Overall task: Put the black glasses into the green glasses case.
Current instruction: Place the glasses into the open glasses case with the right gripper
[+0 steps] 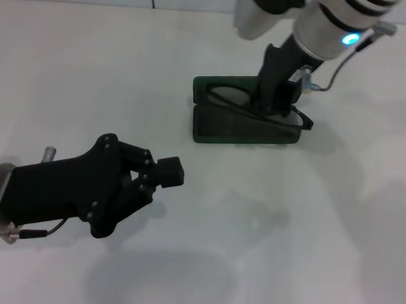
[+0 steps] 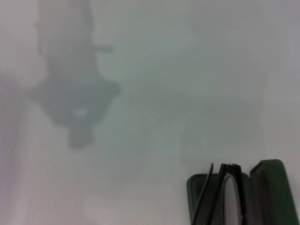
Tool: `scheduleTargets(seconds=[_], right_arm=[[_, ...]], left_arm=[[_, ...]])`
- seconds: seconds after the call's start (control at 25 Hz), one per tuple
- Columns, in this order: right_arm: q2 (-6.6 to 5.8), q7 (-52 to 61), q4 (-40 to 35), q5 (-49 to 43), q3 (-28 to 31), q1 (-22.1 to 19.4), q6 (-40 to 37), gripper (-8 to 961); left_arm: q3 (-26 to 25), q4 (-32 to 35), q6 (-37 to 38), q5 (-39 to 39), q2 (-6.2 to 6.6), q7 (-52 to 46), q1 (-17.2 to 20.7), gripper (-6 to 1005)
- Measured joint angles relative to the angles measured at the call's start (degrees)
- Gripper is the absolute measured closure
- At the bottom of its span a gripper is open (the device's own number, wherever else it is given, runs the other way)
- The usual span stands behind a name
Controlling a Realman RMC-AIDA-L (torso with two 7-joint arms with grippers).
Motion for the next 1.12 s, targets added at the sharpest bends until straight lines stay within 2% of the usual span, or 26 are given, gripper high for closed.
scheduleTargets(seconds=[0.12, 0.52, 1.12], right_arm=[[0.0, -0.9, 2.81, 0.78, -3.13, 2.09, 2.12, 835], [-0.01, -0.93, 1.23, 0.54, -12.93, 1.31, 7.62, 834], [0.0, 0.32, 2.92, 0.96, -23.22, 0.97, 16.25, 832]], left_arm=[[0.15, -0.16, -0.05, 0.66, 0.0, 0.54, 0.03, 987], [0.25, 0.07, 0.11, 4.34, -0.48, 1.17, -0.84, 986], [0.24, -0.39, -0.06, 6.36, -2.17, 3.87, 1.72, 987]])
